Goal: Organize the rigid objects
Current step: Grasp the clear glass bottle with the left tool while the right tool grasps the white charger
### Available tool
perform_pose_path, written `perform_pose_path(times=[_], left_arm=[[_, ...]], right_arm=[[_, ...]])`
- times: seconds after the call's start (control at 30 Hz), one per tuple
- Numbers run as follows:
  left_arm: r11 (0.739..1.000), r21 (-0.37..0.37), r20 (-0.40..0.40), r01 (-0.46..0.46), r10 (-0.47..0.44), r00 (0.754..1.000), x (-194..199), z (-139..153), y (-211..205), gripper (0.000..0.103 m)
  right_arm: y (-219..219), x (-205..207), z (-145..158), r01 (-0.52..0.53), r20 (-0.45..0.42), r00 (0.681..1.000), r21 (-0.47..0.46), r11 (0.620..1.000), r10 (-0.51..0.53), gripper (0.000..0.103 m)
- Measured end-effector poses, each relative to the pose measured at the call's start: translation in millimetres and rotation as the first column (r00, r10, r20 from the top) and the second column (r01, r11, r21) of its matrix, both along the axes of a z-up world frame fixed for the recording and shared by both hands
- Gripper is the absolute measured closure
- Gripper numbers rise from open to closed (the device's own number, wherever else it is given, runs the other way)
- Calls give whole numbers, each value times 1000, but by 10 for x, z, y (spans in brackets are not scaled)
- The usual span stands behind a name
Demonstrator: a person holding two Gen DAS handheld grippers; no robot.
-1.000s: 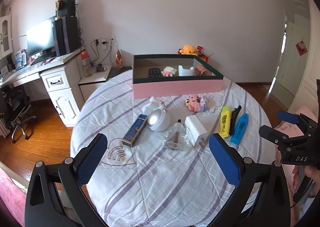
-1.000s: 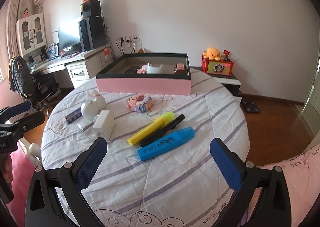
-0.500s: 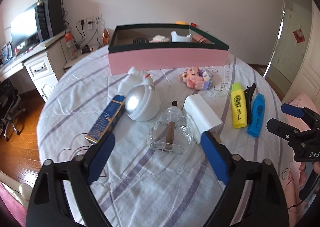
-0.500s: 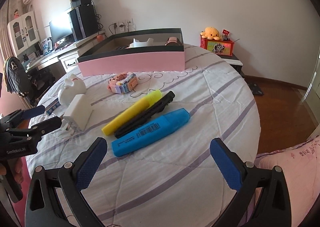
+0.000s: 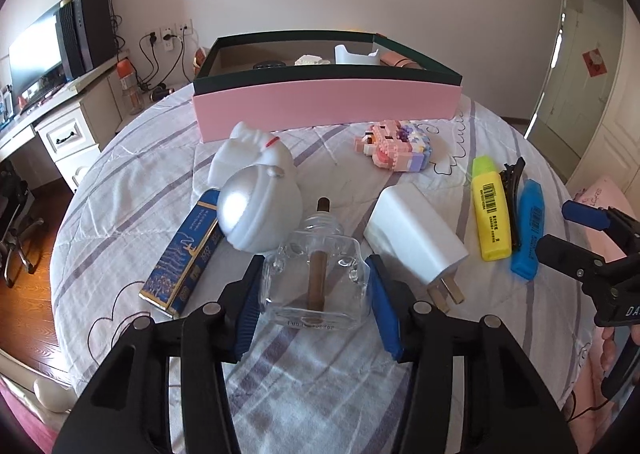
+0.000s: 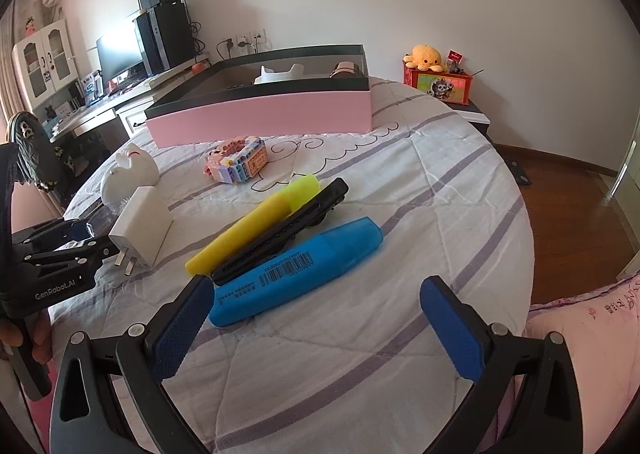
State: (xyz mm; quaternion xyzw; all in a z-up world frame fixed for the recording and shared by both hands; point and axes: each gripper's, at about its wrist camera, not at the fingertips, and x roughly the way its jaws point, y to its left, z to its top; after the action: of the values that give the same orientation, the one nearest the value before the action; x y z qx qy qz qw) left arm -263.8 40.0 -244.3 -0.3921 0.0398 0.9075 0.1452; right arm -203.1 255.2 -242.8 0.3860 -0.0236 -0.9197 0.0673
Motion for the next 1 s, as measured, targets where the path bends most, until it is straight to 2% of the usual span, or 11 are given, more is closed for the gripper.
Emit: perform_pose_path(times=[0.27,0.5,0.73,0.83,0.87,1.0], left_arm=[[1000,0,-12,-6,6,1000,276,77,-162,53],[999,23,-32,-25,25,999,480,146,-368,52],[997,46,-37,-54,56,998,534,158,-581,52],[997,51,-22,-56,57,998,520,98,-616,52],[997,54,-20,-56,57,998,524,79,-621,52],[997,66,-7,-48,48,999,514,23,-625,52]], right_arm=[[-258,34,105,-30,-36,999,19,999,31,0],[-749,-25,196,-82,-80,993,66,994,87,0],[-1167,-127,157,-136,-91,985,92,986,145,2],[-1266,-219,49,-168,-43,984,89,982,172,24],[-1284,-239,14,-181,-29,982,80,980,184,37],[-1301,-286,-92,-206,15,978,52,977,206,45]])
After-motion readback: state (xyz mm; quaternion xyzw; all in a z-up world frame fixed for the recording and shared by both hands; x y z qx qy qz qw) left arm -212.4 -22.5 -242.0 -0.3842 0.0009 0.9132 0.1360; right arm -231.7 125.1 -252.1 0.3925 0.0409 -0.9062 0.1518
